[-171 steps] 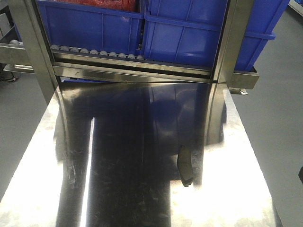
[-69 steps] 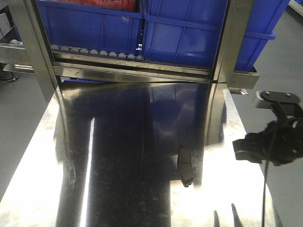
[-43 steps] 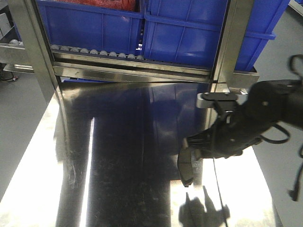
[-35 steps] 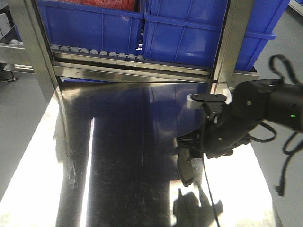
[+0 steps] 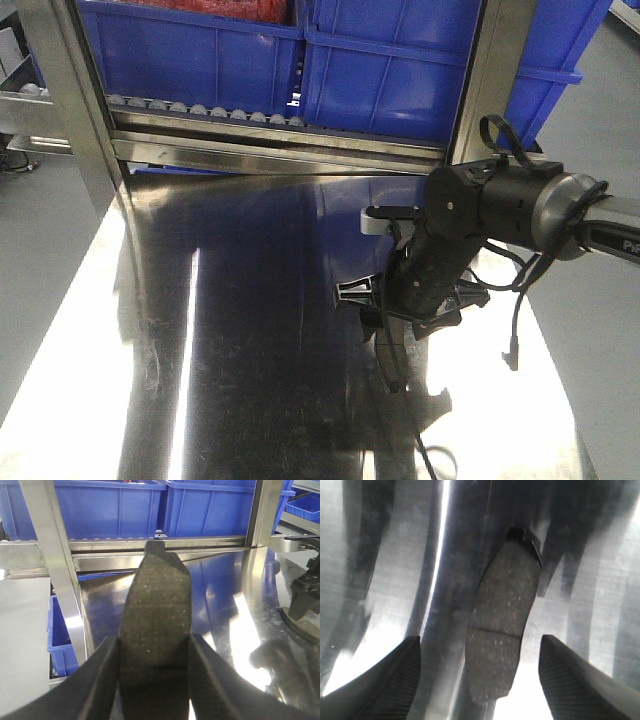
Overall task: Move and align brake pads A on conveyor
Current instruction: 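Lower the right gripper over the remaining brake pad, then close the right gripper on the brake pad and lift it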
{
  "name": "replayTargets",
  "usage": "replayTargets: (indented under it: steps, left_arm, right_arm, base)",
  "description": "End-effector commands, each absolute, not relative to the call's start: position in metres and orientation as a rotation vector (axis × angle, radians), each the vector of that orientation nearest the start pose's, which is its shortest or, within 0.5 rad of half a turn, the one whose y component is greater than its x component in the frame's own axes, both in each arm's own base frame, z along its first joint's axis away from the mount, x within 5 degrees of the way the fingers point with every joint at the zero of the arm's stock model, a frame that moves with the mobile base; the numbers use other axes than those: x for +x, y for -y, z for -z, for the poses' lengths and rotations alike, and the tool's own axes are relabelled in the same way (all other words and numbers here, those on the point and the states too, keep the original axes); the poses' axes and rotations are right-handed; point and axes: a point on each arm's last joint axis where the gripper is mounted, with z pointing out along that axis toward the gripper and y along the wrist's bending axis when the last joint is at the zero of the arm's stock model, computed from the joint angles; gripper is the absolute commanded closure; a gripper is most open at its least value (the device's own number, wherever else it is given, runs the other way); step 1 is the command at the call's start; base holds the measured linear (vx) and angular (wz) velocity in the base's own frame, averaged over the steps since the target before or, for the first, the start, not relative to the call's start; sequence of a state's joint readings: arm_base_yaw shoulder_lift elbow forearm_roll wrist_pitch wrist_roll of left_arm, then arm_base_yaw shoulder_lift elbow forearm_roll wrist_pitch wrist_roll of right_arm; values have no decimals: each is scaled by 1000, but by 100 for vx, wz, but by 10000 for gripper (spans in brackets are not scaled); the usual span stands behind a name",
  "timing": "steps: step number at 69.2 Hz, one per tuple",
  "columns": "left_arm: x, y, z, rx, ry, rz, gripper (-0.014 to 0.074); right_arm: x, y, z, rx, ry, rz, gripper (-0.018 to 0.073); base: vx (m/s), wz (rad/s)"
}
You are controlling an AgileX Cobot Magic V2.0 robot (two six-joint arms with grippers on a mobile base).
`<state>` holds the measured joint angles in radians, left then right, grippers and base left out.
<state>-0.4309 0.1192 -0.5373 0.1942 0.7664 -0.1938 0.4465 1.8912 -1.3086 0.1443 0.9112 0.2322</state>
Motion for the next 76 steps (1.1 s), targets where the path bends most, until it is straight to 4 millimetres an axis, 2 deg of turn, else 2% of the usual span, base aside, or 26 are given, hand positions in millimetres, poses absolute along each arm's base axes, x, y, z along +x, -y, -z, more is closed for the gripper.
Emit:
replayTargets:
  steps: [1,18,30,35,40,49,51,59,66,76]
  left_arm:
    - [24,-1,-329,247,-1700,244,602]
    - [24,-1,-329,247,-1700,244,602]
    - [24,-1,-329,247,-1700,244,602]
    - [24,-1,-329,247,-1700,244,602]
    - [24,-1,-329,247,-1700,244,602]
    - [24,-1,-329,247,-1700,244,602]
    - [24,-1,-329,247,-1700,244,602]
    - [24,-1,-329,247,-1700,244,602]
    - [24,-1,-329,247,-1700,244,602]
    - [24,-1,-329,247,-1700,244,602]
  right_arm:
    - [336,-171,-209,-205,-2955,-265,69]
    - [342,-172,-192,-206,-2994,-220,84]
    - [346,-174,-182,-211,-2997,-213,150]
    - [349,-175,-183,-210,-2963,-224,206]
    - [351,-175,-186,-208,-2933,-236,300]
    - [353,-174,-189,-199,-2908,-246,546]
    - [352,-174,-191,-200,-2901,-247,576]
    - [350,-172,-204,-202,-2846,-260,571]
    - [345,-158,-214,-147,-2821,-278,568]
    - [335,-113,-230,-83,-2783,-249,565]
  base:
    - [0,0]
    - [0,0]
    - [0,0]
    - [0,0]
    - [0,0]
    - [0,0]
    - [0,0]
    - [0,0]
    - [0,0]
    - [0,0]
